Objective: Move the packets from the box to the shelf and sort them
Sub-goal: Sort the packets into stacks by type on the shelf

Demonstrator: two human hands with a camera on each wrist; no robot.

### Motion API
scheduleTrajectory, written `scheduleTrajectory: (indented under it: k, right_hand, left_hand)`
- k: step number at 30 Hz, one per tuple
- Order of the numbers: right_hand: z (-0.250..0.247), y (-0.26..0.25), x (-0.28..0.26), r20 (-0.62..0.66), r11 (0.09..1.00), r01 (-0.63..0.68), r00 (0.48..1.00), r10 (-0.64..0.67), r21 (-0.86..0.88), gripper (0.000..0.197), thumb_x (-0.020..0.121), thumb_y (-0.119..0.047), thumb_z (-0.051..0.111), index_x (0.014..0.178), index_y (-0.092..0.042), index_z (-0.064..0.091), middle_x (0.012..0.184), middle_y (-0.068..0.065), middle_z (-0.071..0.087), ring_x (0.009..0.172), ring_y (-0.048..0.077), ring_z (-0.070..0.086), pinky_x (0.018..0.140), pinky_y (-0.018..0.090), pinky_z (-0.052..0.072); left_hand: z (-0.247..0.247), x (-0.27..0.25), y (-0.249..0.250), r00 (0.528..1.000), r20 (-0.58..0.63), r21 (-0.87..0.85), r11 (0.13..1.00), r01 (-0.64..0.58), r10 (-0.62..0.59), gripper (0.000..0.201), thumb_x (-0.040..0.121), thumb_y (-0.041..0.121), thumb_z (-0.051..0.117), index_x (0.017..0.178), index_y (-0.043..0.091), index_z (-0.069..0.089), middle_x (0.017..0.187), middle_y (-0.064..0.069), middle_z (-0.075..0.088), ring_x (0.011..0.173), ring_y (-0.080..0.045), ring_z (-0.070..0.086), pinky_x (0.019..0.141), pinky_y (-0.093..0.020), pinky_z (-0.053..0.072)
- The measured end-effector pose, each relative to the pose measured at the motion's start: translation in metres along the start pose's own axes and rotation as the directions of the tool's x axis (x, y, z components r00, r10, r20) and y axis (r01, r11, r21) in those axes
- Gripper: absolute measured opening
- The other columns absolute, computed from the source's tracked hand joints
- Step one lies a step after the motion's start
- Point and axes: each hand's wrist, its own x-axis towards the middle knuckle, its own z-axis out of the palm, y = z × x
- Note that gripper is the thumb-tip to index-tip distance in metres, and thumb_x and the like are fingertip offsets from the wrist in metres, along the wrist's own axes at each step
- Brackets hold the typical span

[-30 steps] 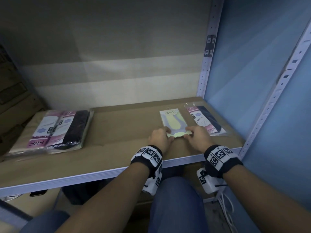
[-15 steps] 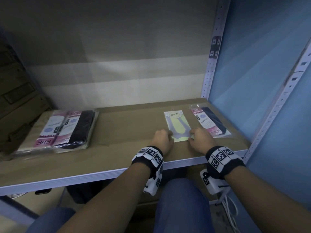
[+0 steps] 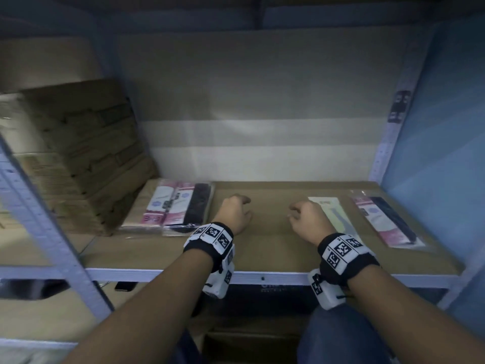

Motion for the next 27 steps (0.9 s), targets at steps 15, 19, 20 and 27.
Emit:
scheduleTrajectory:
  k: [15,19,20,27]
  right_hand:
    - [0.116,-0.147,0.018,0.227,0.967,-0.028,0.973,-0.032,0.254,0.044,0.093,-0.031,0.055,0.123,0.001,0.058,0.119,0.015,0.065,0.108,0.028,0.061,0.091,0.032,0.046]
    - [0.134,-0.166,0.025,0.284,0.957,-0.117,0.958,0.039,0.265,0.041,0.093,-0.032,0.055,0.11,0.004,0.063,0.111,0.02,0.067,0.102,0.034,0.062,0.081,0.035,0.048]
    - [0.138,-0.168,0.027,0.293,0.959,-0.122,0.955,0.043,0.256,0.039,0.093,-0.033,0.055,0.107,0.002,0.065,0.108,0.019,0.068,0.099,0.033,0.063,0.076,0.033,0.048]
    - [0.153,-0.169,0.033,0.317,0.939,-0.186,0.944,0.09,0.289,0.035,0.091,-0.033,0.058,0.105,-0.002,0.065,0.102,0.014,0.068,0.096,0.033,0.063,0.075,0.032,0.047]
  left_hand:
    - [-0.115,-0.049,-0.18,0.891,-0.201,0.063,0.902,0.426,-0.407,0.041,0.085,0.028,0.06,0.12,0.008,0.059,0.125,-0.015,0.057,0.113,-0.033,0.055,0.096,-0.038,0.046]
    - [-0.123,-0.049,-0.207,0.841,-0.204,0.039,0.854,0.519,-0.502,0.055,0.085,0.037,0.06,0.13,0.006,0.05,0.129,-0.017,0.048,0.12,-0.035,0.047,0.103,-0.04,0.04]
    - [-0.123,-0.048,-0.212,0.827,-0.184,0.026,0.839,0.544,-0.531,0.057,0.087,0.038,0.058,0.132,0.005,0.047,0.131,-0.019,0.046,0.122,-0.035,0.047,0.104,-0.04,0.04]
    - [-0.117,-0.044,-0.226,0.811,-0.161,-0.009,0.823,0.568,-0.562,0.054,0.09,0.042,0.055,0.124,0.0,0.056,0.128,-0.021,0.052,0.114,-0.036,0.054,0.096,-0.037,0.044]
